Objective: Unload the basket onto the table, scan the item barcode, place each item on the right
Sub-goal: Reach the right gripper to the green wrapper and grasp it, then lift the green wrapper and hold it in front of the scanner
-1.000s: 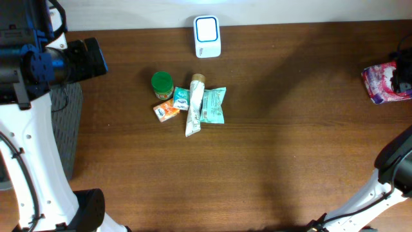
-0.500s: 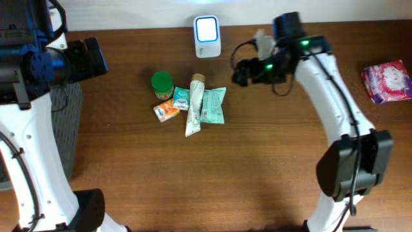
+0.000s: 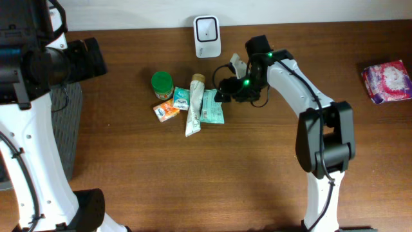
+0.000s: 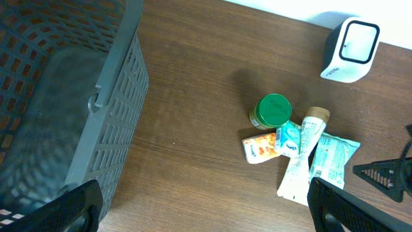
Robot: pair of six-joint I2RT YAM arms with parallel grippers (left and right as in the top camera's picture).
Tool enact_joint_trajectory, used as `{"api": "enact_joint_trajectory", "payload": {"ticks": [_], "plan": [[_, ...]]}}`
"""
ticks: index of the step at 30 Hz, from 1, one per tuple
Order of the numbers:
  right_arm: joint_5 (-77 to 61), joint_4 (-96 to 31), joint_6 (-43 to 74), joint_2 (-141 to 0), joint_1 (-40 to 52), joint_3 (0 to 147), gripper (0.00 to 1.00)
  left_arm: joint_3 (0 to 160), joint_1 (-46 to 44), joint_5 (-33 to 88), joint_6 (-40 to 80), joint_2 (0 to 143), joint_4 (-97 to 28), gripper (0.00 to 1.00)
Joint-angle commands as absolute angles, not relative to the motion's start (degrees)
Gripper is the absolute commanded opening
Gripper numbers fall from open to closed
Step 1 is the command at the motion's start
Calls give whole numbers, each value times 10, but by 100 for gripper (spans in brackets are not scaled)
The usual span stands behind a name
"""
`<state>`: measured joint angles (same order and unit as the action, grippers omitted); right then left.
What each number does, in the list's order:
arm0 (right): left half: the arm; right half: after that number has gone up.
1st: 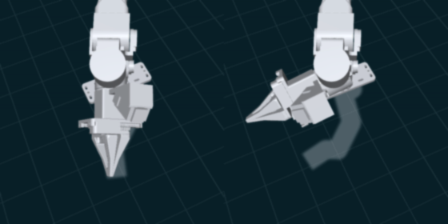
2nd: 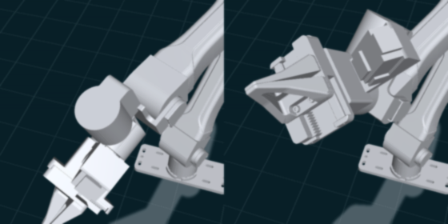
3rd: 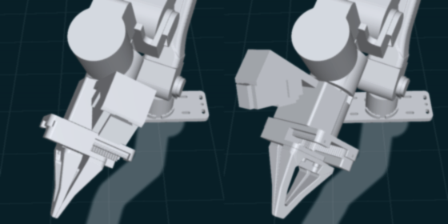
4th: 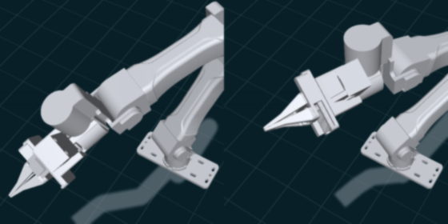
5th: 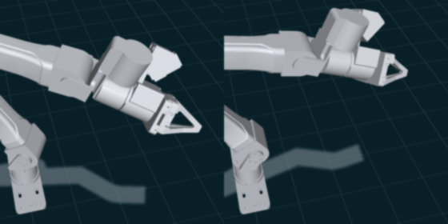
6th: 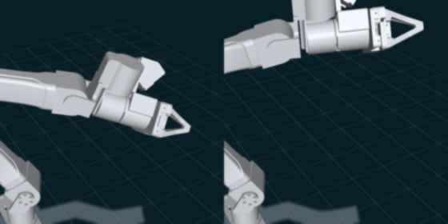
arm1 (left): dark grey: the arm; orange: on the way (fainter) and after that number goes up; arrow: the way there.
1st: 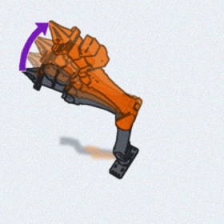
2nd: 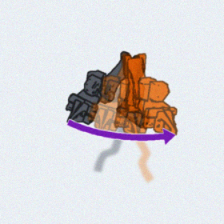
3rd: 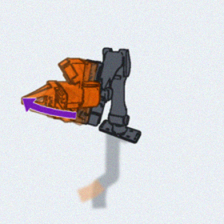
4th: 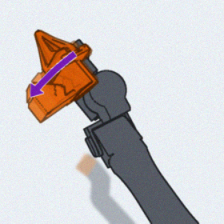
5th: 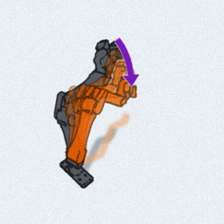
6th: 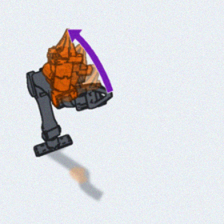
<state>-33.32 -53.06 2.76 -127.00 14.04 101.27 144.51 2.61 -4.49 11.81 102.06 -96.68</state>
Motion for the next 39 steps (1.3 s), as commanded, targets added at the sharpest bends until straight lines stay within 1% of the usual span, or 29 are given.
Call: {"api": "enact_joint_trajectory", "payload": {"ticks": [1, 3, 4, 6, 8, 10, 11, 12, 13, 15, 18, 19, 22, 24, 26, 27, 29, 30, 31, 32, 34, 36, 39], "plan": [[-385, -528, 24, -1300, 143, 1008, 83, 1446, 29, -41, 121, 1018, -967, 99], [-393, -524, 24, -1315, 143, 1008, 82, 1446, 29, -41, 121, 1018, -967, 99], [-401, -515, 24, -1323, 144, 1008, 80, 1446, 29, -41, 121, 1018, -967, 99], [-451, -489, 24, -1336, 143, 1008, 73, 1446, 29, -41, 121, 1018, -967, 99], [-454, -468, 56, -1351, 143, 1007, 68, 1446, 29, -41, 121, 1018, -967, 99], [-459, -452, 67, -1363, 143, 1007, 59, 1446, 29, -41, 121, 1018, -967, 99], [-459, -448, 67, -1364, 143, 1007, 46, 1446, 29, -41, 121, 1018, -967, 99], [-459, -442, 67, -1364, 143, 1007, 29, 1446, 29, -41, 121, 1018, -967, 99], [-459, -440, 67, -1364, 143, 1007, 23, 1446, 29, -41, 121, 1018, -967, 99], [-464, -440, 67, -1362, 142, 1010, 4, 1446, 29, -41, 121, 1018, -967, 99], [-457, -462, 67, -1348, 142, 1048, 4, 1446, 29, -41, 121, 1018, -967, 99], [-430, -488, 67, -1338, 142, 1072, 4, 1446, 29, -41, 121, 1018, -967, 99], [-276, -618, 67, -1315, 142, 1166, 4, 1446, 29, -41, 121, 1018, -967, 99], [-180, -681, 67, -1315, 143, 1202, 4, 1446, 29, -41, 121, 1018, -967, 99], [-131, -703, 67, -1316, 146, 1201, 4, 1446, 29, -41, 121, 1018, -967, 99], [-128, -705, 67, -1316, 146, 1195, 4, 1446, 29, -41, 121, 1018, -967, 99], [-128, -701, 66, -1316, 143, 1190, 69, 1446, 29, -41, 121, 1018, -967, 99], [-132, -701, 67, -1316, 136, 1190, 80, 1446, 29, -41, 121, 1018, -967, 99], [-147, -701, 61, -1316, 128, 1190, 84, 1446, 29, -41, 121, 1018, -967, 99], [-199, -701, 31, -1320, 117, 1190, 89, 1446, 29, -41, 121, 1018, -967, 99], [-253, -696, 6, -1331, 109, 1187, 90, 1446, 29, -41, 121, 1018, -967, 99], [-321, -672, 6, -1366, 110, 1181, 89, 1446, 29, -41, 121, 1018, -967, 99], [-346, -668, 6, -1398, 112, 1181, 77, 1446, 29, -41, 121, 1018, -967, 99]]}}
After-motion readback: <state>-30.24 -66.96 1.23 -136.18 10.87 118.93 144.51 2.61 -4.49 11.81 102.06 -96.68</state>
